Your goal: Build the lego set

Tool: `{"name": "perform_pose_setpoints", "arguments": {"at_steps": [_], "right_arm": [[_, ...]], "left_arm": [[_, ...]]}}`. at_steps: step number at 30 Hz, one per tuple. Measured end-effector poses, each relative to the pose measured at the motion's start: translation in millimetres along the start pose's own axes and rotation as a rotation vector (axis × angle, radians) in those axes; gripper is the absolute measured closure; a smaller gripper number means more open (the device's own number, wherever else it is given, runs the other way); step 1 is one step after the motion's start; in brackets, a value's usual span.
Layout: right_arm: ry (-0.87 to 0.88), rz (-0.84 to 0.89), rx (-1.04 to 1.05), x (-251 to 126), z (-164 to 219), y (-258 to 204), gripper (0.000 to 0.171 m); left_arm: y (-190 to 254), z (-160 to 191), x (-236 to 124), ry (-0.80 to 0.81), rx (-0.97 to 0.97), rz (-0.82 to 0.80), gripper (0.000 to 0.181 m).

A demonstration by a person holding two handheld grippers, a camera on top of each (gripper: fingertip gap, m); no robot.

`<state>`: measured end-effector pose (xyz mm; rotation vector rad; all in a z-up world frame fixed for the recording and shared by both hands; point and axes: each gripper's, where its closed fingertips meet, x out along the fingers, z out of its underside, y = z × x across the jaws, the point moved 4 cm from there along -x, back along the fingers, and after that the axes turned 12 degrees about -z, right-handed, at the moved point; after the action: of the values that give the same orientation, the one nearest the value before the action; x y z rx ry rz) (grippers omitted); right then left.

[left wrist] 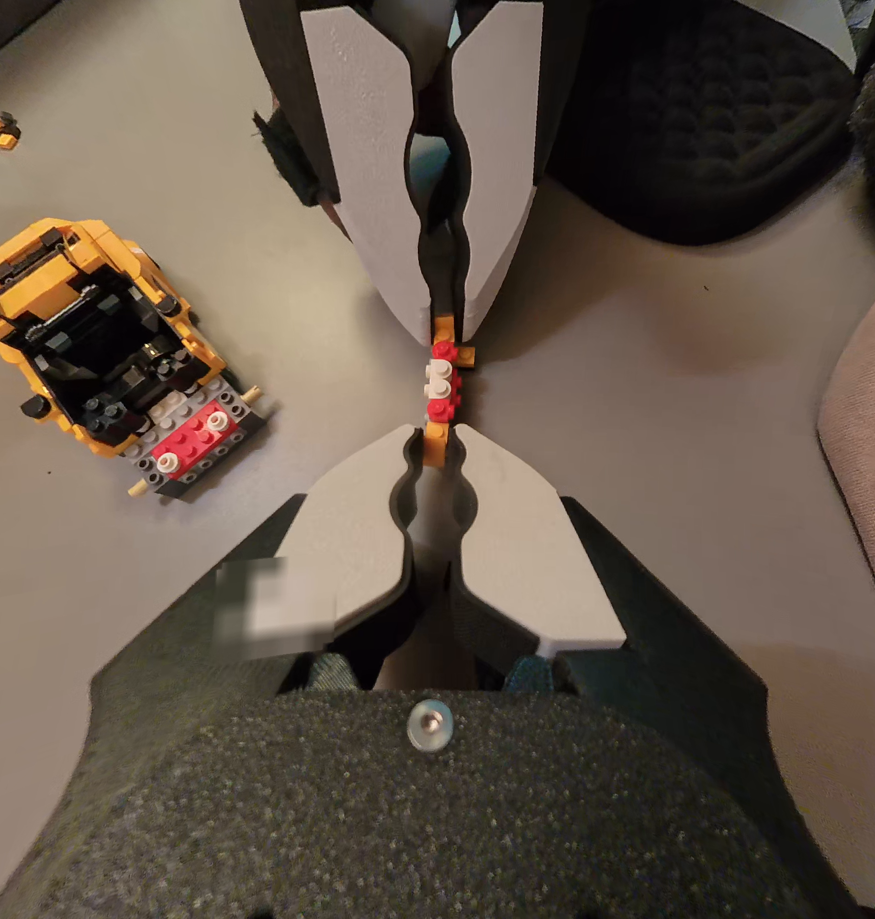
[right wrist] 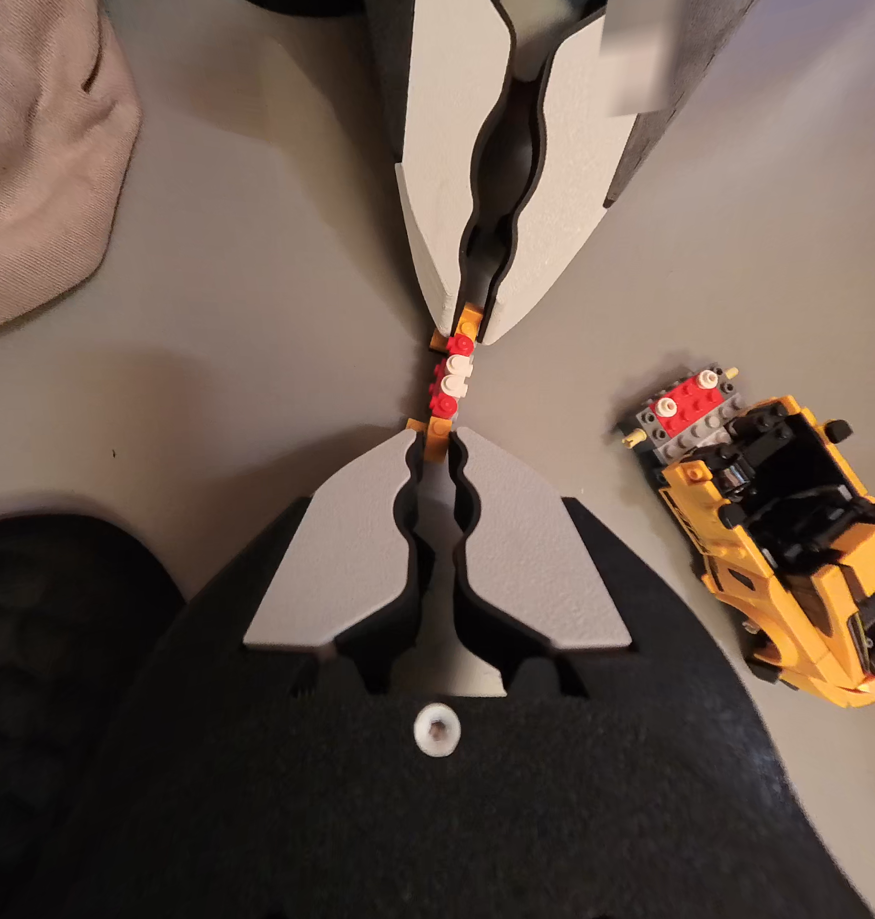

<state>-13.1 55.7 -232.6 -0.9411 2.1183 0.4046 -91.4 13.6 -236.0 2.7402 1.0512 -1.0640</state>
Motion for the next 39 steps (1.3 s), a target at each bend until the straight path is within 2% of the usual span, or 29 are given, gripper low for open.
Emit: {"name": "perform_pose_setpoints", "arguments": {"at_steps": [13, 39], "right_arm": [[0.029, 0.077, 0.197, 0.5, -0.2, -0.7, 0.163], [0.044, 0.087, 0.210, 0.3, -0.1, -1.8, 0.160]], "left_arm": [[-0.3, -0.3, 0.1, -0.047, -0.091, -0.027, 0.172], [1.8, -0.7, 0.2, -0.022, -0.078, -0.014, 0.172]]}}
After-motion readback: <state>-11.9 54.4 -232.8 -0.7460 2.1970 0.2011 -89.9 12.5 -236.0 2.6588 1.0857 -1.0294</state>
